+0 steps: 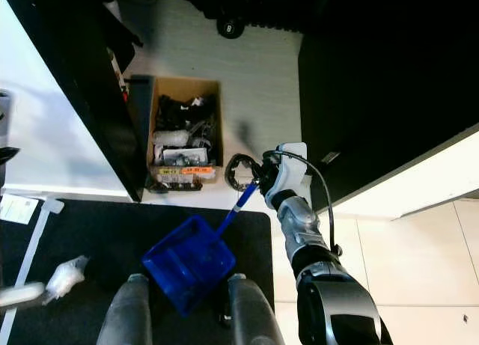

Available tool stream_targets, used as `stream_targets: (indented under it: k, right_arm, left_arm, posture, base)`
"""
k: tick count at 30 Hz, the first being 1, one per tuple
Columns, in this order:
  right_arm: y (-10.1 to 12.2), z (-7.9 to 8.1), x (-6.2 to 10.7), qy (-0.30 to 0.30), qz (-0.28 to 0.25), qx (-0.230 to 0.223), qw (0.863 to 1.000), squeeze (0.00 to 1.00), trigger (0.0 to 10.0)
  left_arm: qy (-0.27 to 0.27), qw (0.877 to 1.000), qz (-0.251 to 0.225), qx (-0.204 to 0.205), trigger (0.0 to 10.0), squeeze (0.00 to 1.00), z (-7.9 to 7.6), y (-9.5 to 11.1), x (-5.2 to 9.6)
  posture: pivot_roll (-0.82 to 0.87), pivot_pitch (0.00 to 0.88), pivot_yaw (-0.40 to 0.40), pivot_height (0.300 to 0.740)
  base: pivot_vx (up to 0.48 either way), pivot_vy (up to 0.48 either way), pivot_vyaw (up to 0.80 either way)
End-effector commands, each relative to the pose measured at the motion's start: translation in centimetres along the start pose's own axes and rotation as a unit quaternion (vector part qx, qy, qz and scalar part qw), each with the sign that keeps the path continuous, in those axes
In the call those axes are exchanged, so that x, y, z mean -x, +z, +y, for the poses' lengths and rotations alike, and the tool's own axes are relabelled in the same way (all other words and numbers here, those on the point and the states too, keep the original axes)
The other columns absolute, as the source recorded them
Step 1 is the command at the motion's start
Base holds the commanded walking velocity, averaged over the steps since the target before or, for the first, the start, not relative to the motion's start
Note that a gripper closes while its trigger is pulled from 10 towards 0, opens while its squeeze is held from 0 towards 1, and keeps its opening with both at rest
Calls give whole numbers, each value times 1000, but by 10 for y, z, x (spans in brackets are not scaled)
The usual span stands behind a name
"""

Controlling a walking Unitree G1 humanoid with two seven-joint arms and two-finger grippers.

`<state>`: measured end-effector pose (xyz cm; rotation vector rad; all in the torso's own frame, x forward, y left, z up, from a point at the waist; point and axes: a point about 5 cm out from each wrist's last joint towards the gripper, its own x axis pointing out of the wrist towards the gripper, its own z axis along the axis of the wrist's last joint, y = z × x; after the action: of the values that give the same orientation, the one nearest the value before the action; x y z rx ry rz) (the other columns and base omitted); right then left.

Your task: Sweep floor

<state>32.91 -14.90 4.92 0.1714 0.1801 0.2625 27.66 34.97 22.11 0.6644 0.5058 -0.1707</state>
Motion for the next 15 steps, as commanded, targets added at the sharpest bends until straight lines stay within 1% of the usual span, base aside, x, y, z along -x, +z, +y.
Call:
stream_targets:
  k: [1,3,6,11,13,15]
  right_arm:
    - [-4,-5,4,-10,3,-12,1000,0,10000]
    - [-4,-5,4,-10,3,-13,1000,0,10000]
    - [-4,-5,4,-10,3,-14,1000,0,10000]
    - [-5,-5,4,-10,4,-14,1000,0,10000]
    - [-5,-5,4,-9,4,-15,1000,0,10000]
    - [-4,-4,4,-8,3,-15,1000,0,10000]
  left_arm:
    - [69,997,33,-21,10000,0,11,-13,0]
    - [94,994,52,-20,10000,0,14,-23,0]
    - [105,992,70,-10,10000,0,13,-34,2]
    - [125,990,71,-6,10000,0,13,-42,1]
    - [168,985,36,24,10000,0,12,-46,-5]
    - [213,975,4,63,10000,0,10,-51,-10]
  posture:
    - [53,142,-83,740]
    - [52,142,-83,740]
    - [52,143,-85,740]
    - [55,145,-87,740]
    - [55,151,-87,740]
    - [54,154,-87,740]
  base:
    - [0,0,0]
    - [0,0,0]
    - [0,0,0]
    - [0,0,0]
    - [0,0,0]
    - [0,0,0]
